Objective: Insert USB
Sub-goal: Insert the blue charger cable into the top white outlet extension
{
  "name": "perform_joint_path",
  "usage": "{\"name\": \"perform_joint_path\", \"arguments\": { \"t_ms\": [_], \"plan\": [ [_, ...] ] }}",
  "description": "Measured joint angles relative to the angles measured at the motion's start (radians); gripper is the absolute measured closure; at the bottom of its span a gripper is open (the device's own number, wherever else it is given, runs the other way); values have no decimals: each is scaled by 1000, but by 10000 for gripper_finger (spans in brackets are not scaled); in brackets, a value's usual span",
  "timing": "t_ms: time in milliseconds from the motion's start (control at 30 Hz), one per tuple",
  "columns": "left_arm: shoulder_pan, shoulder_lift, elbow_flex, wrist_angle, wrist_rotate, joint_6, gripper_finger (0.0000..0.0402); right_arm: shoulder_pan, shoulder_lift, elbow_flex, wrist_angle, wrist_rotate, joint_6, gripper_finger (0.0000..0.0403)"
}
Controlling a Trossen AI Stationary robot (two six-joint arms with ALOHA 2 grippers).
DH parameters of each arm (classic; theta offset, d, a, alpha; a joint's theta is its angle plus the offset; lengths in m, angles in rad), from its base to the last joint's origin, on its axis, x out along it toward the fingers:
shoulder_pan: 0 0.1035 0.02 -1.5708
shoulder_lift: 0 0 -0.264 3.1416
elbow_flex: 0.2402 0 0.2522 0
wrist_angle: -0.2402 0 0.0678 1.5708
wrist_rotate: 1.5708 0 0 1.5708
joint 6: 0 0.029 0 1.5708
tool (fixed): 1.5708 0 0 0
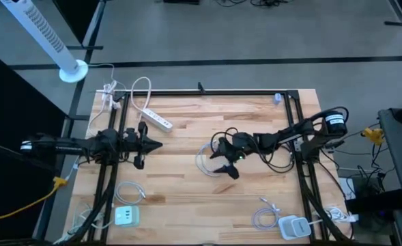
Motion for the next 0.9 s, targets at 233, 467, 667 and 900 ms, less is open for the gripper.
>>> {"name": "perform_joint_path", "arguments": {
  "t_ms": [233,467,667,900],
  "plan": [
    [0,106,0,263,-39,-25,400,-63,3,174,-396,154,-208,118],
    [0,240,0,505,-38,48,400,-147,28,282,-594,213,-294,187],
    [-2,379,0,602,-37,-57,400,-186,77,307,-642,214,-369,225],
    [-21,523,0,688,-37,-112,400,-188,180,338,-640,336,-461,259]
  ]
}}
